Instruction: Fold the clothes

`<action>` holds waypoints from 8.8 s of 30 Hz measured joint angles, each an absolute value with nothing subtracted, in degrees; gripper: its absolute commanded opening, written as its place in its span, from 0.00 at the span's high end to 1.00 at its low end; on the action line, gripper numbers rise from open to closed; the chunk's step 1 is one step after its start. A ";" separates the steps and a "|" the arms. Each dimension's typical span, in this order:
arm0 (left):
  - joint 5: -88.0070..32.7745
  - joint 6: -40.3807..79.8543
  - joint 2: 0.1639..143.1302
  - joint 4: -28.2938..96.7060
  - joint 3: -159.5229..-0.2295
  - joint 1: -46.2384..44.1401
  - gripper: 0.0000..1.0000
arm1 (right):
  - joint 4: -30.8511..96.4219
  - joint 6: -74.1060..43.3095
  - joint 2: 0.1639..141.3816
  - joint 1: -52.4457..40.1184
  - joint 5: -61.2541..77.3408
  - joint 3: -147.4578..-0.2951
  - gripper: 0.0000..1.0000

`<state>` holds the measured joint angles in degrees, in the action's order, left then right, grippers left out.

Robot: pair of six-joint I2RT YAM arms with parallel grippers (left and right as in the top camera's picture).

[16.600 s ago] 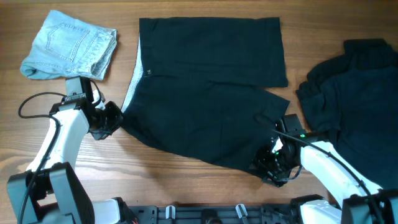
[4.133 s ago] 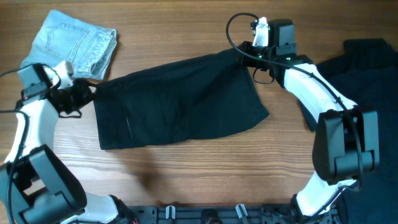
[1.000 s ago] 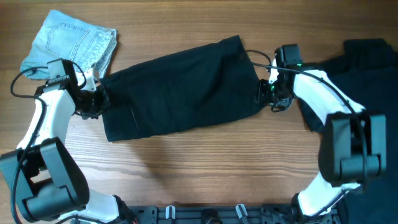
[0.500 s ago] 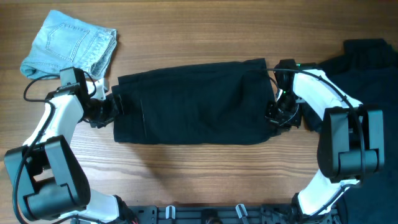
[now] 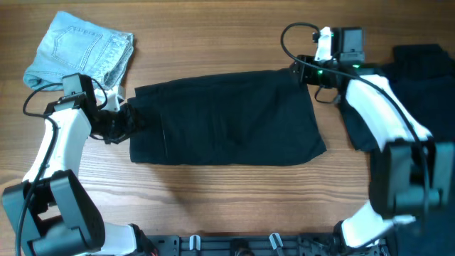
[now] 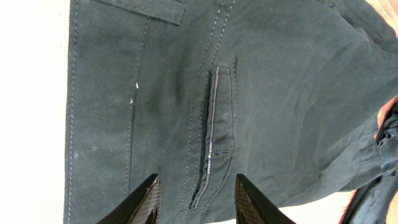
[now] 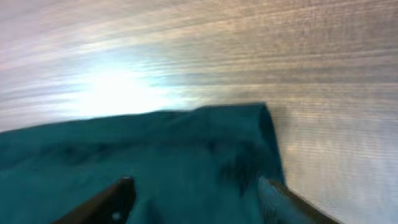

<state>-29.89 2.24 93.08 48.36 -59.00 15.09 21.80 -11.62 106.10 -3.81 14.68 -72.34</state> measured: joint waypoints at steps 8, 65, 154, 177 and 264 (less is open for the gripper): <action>-29.95 2.24 93.06 47.00 -59.02 15.09 0.58 | 15.40 -10.81 113.36 -3.81 21.56 -71.79 0.95; -17.98 11.90 108.81 10.17 -59.81 -3.20 0.69 | 51.18 -31.92 109.89 4.60 5.26 -67.29 0.95; -14.68 14.20 106.00 57.80 -88.27 -27.38 0.66 | 52.62 -21.87 79.29 -5.80 10.17 -54.81 0.58; -11.53 12.56 108.16 70.81 -99.88 -19.33 0.55 | 19.44 -12.78 91.59 -11.94 30.15 -54.72 0.47; -18.92 23.59 108.31 36.21 -63.70 -17.58 0.78 | 38.74 -11.20 72.42 1.61 32.25 -50.81 0.49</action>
